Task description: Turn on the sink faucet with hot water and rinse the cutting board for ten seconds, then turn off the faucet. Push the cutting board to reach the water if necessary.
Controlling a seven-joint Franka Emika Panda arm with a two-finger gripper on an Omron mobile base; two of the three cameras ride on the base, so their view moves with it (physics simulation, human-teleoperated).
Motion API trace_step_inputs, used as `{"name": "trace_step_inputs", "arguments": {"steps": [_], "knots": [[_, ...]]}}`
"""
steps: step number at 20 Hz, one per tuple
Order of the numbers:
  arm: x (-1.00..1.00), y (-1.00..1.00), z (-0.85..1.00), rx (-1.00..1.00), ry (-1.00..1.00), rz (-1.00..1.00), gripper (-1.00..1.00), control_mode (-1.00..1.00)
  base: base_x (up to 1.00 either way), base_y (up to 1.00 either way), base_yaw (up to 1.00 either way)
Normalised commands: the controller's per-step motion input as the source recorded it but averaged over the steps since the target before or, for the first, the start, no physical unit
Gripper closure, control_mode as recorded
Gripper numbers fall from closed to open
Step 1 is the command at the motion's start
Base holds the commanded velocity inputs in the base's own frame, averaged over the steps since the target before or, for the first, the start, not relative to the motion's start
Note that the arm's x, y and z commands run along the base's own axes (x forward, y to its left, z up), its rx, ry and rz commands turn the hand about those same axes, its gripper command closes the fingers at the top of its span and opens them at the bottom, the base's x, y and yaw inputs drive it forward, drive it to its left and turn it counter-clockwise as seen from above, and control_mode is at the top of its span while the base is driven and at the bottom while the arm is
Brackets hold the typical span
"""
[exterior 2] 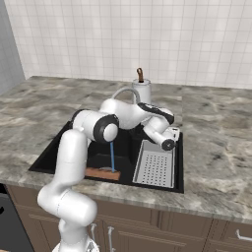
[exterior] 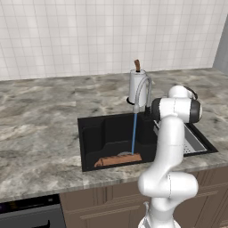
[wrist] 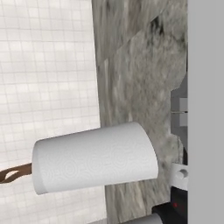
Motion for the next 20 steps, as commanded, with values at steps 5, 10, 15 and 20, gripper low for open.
{"name": "trace_step_inputs", "arguments": {"steps": [5,10,15,20], "knots": [[0.00,-0.08,0.00,0.00,0.00,0.11,1.00,-1.00,0.00,0.00,0.00],[0.00,-0.06,0.00,0.00,0.00,0.20,1.00,-1.00,0.00,0.00,0.00],[0.00,-0.02,0.00,0.00,0.00,0.22,1.00,-1.00,0.00,0.00,0.00],[0.00,-0.03,0.00,0.00,0.00,0.23,1.00,-1.00,0.00,0.00,0.00]]}}
